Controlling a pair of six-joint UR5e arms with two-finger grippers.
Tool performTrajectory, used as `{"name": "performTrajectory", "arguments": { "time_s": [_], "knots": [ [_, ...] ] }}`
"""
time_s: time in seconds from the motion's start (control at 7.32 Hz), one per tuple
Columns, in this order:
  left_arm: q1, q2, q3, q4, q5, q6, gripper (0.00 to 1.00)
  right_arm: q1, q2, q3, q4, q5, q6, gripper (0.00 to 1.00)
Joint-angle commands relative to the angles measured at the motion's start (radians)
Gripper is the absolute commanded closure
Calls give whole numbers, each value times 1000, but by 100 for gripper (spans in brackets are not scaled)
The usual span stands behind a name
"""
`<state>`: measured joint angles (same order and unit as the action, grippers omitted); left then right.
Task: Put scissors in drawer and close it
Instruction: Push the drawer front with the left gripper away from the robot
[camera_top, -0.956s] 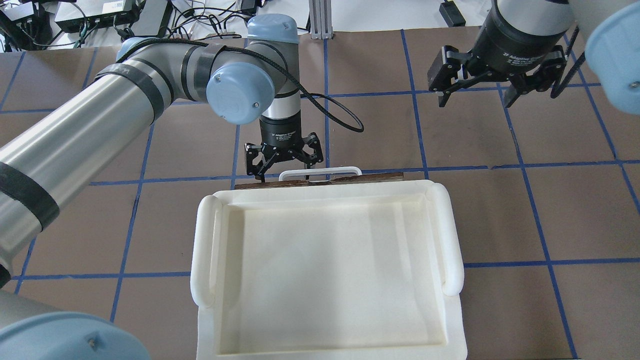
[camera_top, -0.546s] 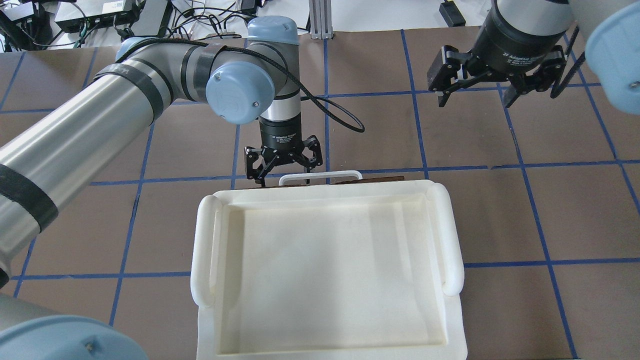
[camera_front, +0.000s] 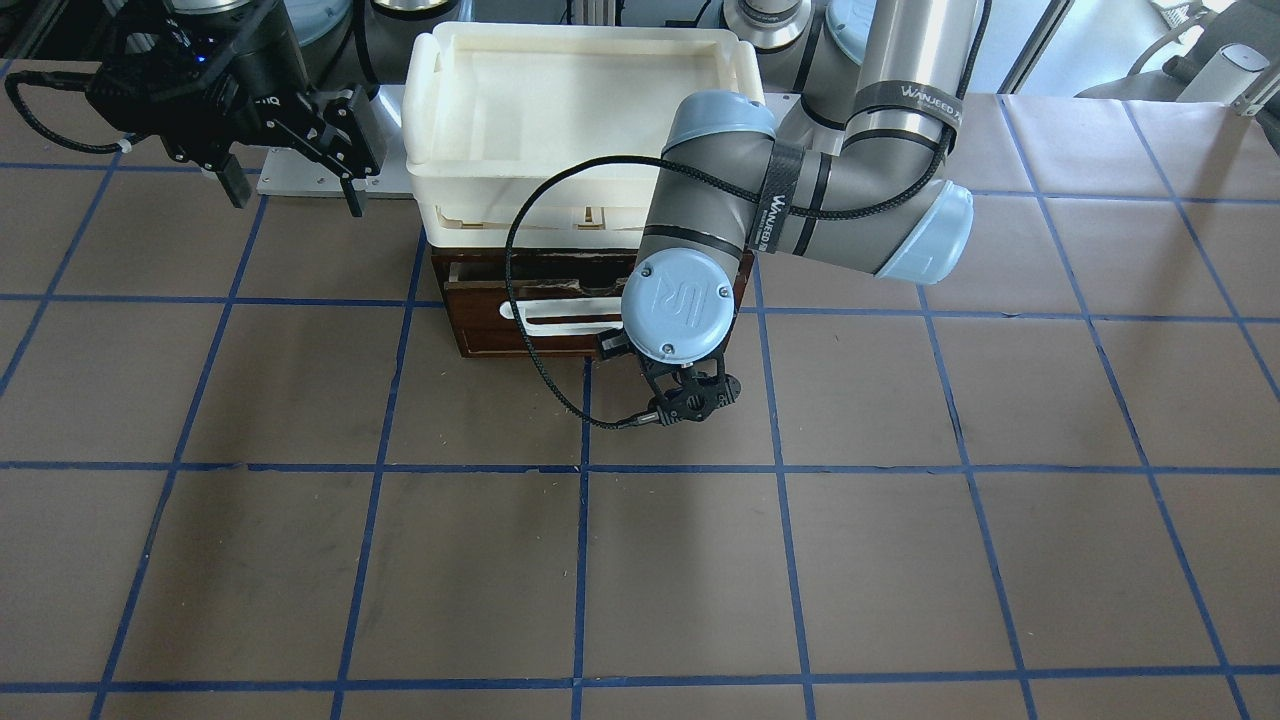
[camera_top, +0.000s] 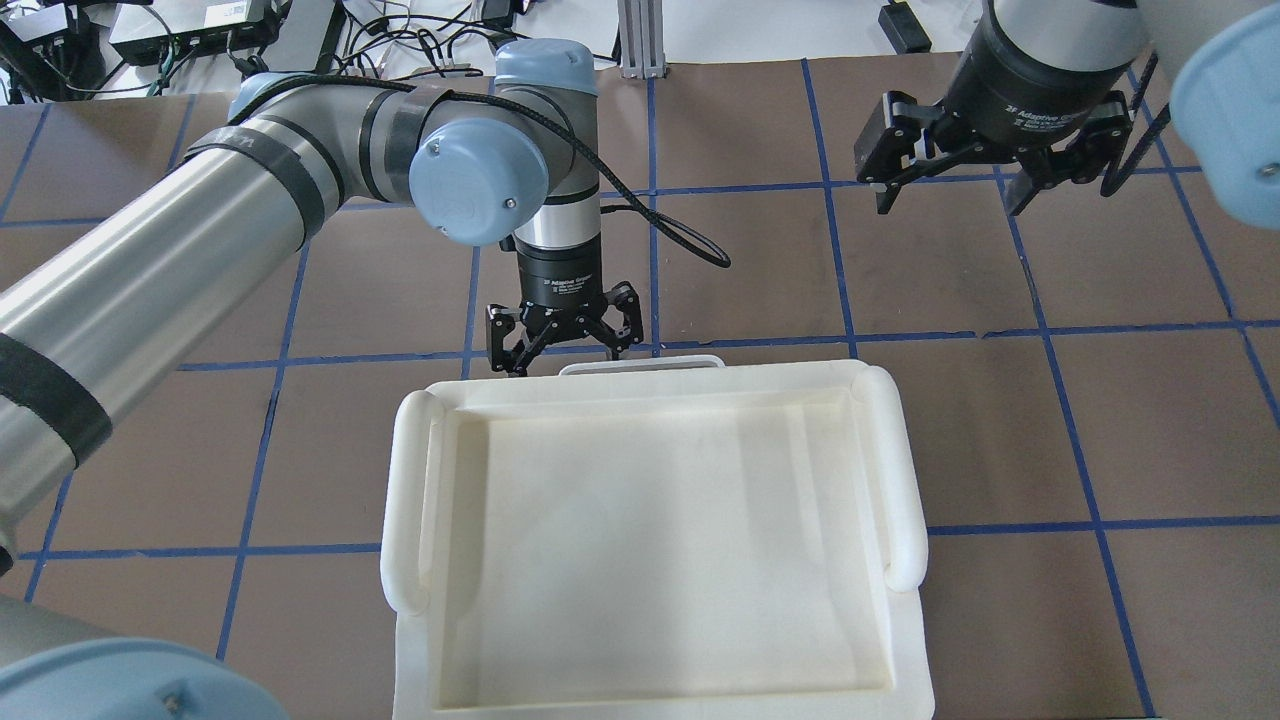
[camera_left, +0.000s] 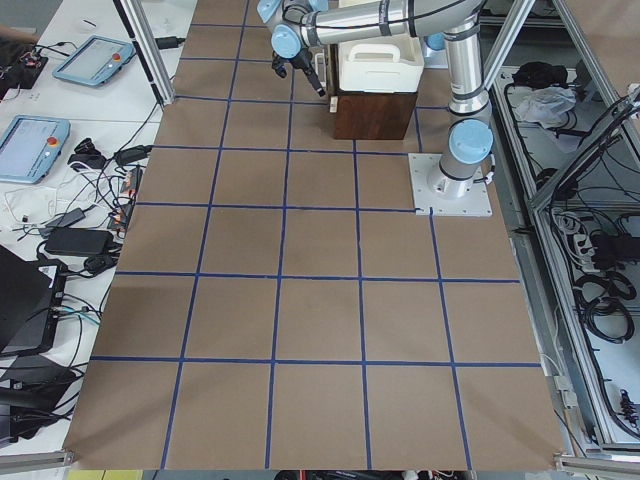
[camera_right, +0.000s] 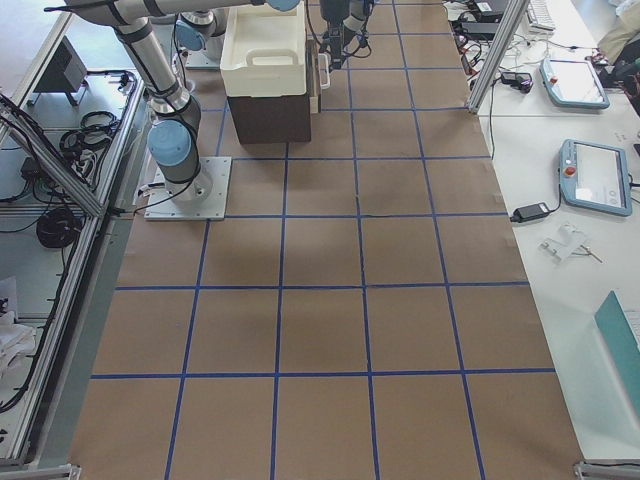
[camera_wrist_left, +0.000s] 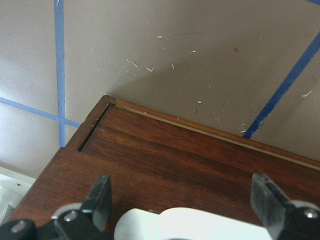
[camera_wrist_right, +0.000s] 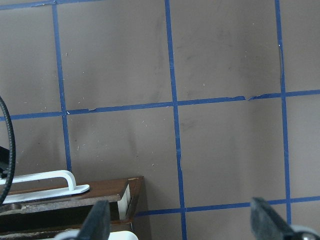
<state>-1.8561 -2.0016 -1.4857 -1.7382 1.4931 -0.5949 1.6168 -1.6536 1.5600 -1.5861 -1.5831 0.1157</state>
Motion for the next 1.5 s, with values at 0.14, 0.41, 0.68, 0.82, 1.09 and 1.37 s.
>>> {"name": "performTrajectory", "arguments": {
  "time_s": [0.14, 0.41, 0.68, 0.82, 1.09, 1.37],
  "knots": [
    [0, 3, -5, -27, -1, -2, 0, 0, 0, 0, 0, 0, -1, 0],
    [-2, 6, -15, -29, -7, -17, 0, 0, 0, 0, 0, 0, -1, 0],
    [-2, 7, -16, -35, -7, -37, 0, 0, 0, 0, 0, 0, -1, 0],
    [-5, 7, -16, -41, -7, -37, 0, 0, 0, 0, 0, 0, -4, 0],
    [-11, 20, -15, -61, -7, -37, 0, 0, 0, 0, 0, 0, -5, 0],
    [-11, 20, -16, -66, -8, -37, 0, 0, 0, 0, 0, 0, -5, 0]
  ]
}}
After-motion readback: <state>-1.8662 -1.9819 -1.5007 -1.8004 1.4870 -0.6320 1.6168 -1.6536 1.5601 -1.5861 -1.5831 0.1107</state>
